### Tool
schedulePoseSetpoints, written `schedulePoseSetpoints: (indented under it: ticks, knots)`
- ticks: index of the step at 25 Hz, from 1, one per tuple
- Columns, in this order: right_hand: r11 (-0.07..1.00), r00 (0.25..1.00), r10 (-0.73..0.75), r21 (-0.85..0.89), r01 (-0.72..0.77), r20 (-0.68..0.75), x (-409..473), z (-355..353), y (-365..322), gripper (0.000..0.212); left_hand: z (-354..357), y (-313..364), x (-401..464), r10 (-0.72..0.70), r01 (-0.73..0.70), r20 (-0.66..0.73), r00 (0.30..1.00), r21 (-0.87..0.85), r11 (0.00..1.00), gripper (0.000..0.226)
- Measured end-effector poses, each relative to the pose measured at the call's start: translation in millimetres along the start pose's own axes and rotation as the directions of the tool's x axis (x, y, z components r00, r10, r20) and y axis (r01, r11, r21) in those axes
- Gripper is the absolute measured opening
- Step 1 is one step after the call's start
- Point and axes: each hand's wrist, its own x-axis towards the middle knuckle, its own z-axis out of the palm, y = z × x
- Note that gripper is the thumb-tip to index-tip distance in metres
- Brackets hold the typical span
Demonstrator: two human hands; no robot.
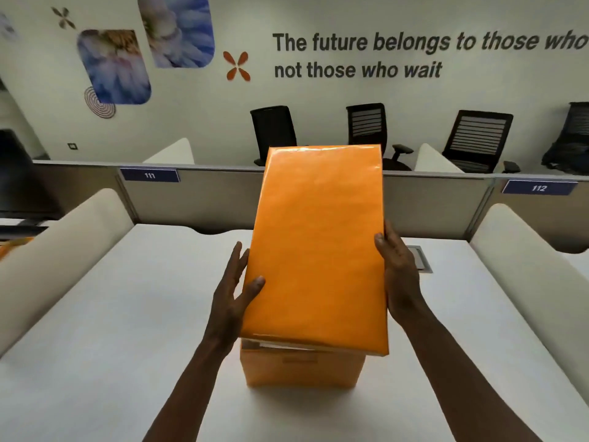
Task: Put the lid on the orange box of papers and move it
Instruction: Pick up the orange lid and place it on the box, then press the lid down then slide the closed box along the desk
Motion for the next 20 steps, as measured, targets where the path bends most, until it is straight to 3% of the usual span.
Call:
schedulePoseSetpoints:
  ticks: [3,7,8,10,12,14,20]
  knots:
    - [0.986,0.993,0.098,-0.143,-0.087,0.069,11,19,31,0.076,-5,-18,-4,-0.143,0.141,0.081,0.986,0.024,0.99,0.13]
    - [0.939,0.973,0.228,-0.271,-0.211,0.034,20,13,73,0.081,-2,-38,-14,-0.207,0.208,0.171,0.963,0.016,0.978,0.096]
    - [0.929,0.964,0.263,-0.276,-0.246,0.029,20,10,82,0.083,-1,-44,-16,-0.207,0.207,0.181,0.961,0.021,0.978,0.097]
    - [0.907,0.943,0.331,-0.284,-0.312,0.019,19,4,98,0.089,5,-50,-15,-0.221,0.203,0.2,0.955,0.108,0.973,0.111]
    - [0.881,0.922,0.386,-0.302,-0.365,0.009,18,2,110,0.091,12,-54,-13,-0.24,0.186,0.181,0.954,0.275,0.943,0.108]
    - [0.861,0.912,0.41,-0.333,-0.386,0.003,19,4,119,0.09,11,-58,-10,-0.261,0.2,0.166,0.951,0.316,0.928,0.103]
    - [0.797,0.932,0.361,-0.519,-0.308,0.001,30,14,132,0.087,-3,-69,9,-0.285,0.255,0.173,0.943,0.177,0.951,0.108]
